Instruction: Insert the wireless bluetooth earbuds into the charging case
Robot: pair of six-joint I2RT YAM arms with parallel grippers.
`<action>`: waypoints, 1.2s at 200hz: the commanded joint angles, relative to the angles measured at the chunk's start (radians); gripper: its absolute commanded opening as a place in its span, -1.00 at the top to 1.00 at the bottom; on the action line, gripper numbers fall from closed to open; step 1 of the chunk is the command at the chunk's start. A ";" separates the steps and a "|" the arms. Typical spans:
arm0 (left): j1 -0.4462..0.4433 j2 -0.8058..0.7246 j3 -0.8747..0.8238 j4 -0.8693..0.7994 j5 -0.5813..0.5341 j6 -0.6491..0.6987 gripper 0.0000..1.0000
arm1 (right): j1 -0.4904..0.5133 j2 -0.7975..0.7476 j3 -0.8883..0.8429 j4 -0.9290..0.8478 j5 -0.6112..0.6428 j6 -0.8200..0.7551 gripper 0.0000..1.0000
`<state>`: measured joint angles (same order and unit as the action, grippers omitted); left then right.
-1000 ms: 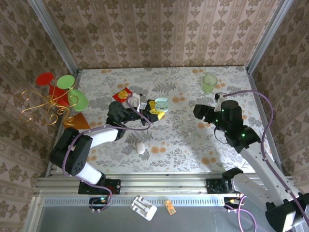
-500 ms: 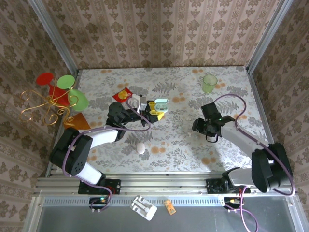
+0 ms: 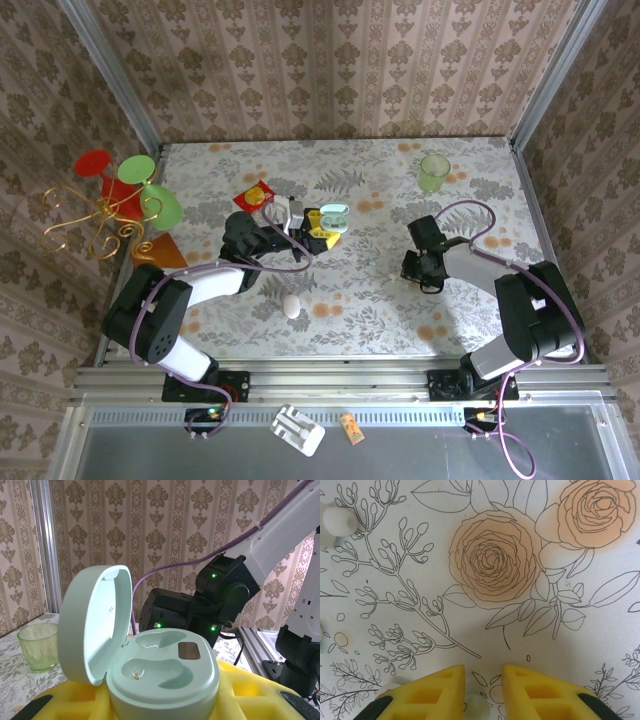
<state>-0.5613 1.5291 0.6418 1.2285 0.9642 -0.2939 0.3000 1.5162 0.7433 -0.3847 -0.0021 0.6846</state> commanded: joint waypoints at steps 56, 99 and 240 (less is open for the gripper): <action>0.003 -0.007 0.011 0.040 0.008 0.013 0.78 | 0.007 -0.001 0.010 -0.010 -0.069 0.007 0.51; 0.004 -0.004 0.016 0.042 0.014 0.012 0.78 | 0.047 0.023 0.036 -0.014 -0.101 -0.046 0.46; 0.017 -0.014 -0.001 0.043 0.015 0.005 0.78 | 0.199 0.039 0.227 -0.213 0.166 -0.185 0.21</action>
<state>-0.5488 1.5295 0.6418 1.2285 0.9649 -0.2939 0.4648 1.6291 0.9489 -0.5011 0.0109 0.5423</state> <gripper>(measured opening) 0.364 0.395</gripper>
